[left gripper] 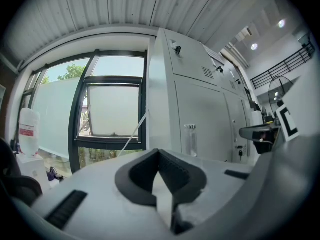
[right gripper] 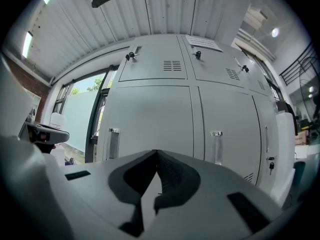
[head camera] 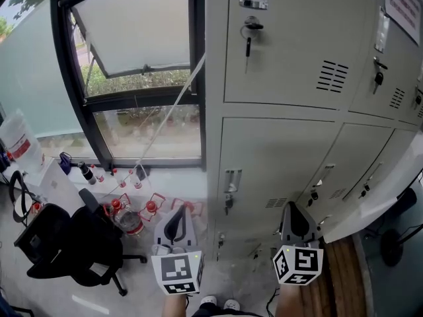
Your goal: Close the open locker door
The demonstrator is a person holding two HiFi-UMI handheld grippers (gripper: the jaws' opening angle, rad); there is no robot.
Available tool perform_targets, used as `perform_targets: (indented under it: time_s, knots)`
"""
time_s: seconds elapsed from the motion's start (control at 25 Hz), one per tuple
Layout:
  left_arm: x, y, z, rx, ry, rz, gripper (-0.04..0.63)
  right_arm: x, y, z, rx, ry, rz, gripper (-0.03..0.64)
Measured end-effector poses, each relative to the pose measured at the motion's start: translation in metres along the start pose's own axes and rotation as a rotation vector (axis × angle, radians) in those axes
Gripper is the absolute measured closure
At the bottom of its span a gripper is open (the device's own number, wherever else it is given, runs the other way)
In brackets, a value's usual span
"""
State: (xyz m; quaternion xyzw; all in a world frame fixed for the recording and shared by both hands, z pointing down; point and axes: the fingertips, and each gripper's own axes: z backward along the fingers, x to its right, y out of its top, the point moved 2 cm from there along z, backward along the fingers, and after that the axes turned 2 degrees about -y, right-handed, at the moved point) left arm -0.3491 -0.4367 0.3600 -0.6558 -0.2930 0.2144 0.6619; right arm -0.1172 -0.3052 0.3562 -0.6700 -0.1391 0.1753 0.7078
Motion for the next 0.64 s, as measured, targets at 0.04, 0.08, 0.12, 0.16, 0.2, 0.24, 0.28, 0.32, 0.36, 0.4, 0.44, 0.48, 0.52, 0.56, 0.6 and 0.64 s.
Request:
perform_targets:
  time_s: [0.04, 0.08, 0.12, 0.16, 0.2, 0.24, 0.28, 0.32, 0.36, 0.4, 0.44, 0.48, 0.52, 0.56, 0.6, 0.64]
  knots:
    - [0.0007, 0.0003, -0.0002, 0.001, 0.0, 0.001, 0.597, 0.0004, 0.0002, -0.0003, 0.0, 0.002, 0.001, 0.598]
    - [0.0014, 0.0005, -0.0004, 0.001, 0.0, 0.001, 0.598, 0.0009, 0.0005, -0.0006, 0.0, 0.003, 0.002, 0.598]
    - [0.0021, 0.0008, -0.0006, 0.002, 0.001, 0.0, 0.598, 0.0015, 0.0008, -0.0011, 0.001, 0.004, 0.002, 0.598]
    - [0.0026, 0.0012, -0.0006, 0.003, 0.002, 0.0, 0.597, 0.002, 0.0009, -0.0015, 0.001, 0.004, 0.003, 0.598]
    - [0.0029, 0.0015, -0.0006, 0.004, 0.003, -0.002, 0.597, 0.0024, 0.001, -0.0019, 0.001, 0.004, 0.004, 0.598]
    - [0.0031, 0.0019, -0.0006, 0.005, 0.003, -0.004, 0.597, 0.0026, 0.001, -0.0022, 0.001, 0.004, 0.004, 0.598]
    - [0.0032, 0.0022, -0.0006, 0.006, 0.003, -0.004, 0.597, 0.0027, 0.001, -0.0024, 0.001, 0.004, 0.004, 0.598]
    - [0.0031, 0.0025, -0.0006, 0.007, 0.003, -0.004, 0.597, 0.0027, 0.0011, -0.0025, 0.001, 0.004, 0.004, 0.598]
    - [0.003, 0.0028, -0.0005, 0.008, 0.004, -0.002, 0.597, 0.0025, 0.0012, -0.0026, 0.001, 0.006, 0.004, 0.598]
    - [0.0028, 0.003, -0.0003, 0.009, 0.004, -0.002, 0.597, 0.002, 0.0014, -0.0028, 0.002, 0.008, 0.004, 0.598]
    - [0.0025, 0.0032, -0.0002, 0.009, 0.005, -0.002, 0.598, 0.0015, 0.0016, -0.0029, 0.002, 0.01, 0.005, 0.598]
    - [0.0023, 0.0034, -0.0001, 0.009, 0.005, -0.002, 0.597, 0.001, 0.0019, -0.0031, 0.003, 0.011, 0.005, 0.598]
    - [0.0023, 0.0036, 0.0, 0.01, 0.005, -0.002, 0.597, 0.0007, 0.0021, -0.0031, 0.003, 0.012, 0.006, 0.598]
    - [0.0024, 0.0039, 0.0, 0.01, 0.005, -0.001, 0.597, 0.0006, 0.0024, -0.003, 0.004, 0.013, 0.007, 0.598]
    - [0.0026, 0.0043, -0.0001, 0.011, 0.005, 0.0, 0.597, 0.0006, 0.0028, -0.0029, 0.004, 0.013, 0.009, 0.598]
    - [0.0028, 0.0046, -0.0001, 0.012, 0.005, 0.002, 0.597, 0.0007, 0.0031, -0.0028, 0.004, 0.013, 0.01, 0.598]
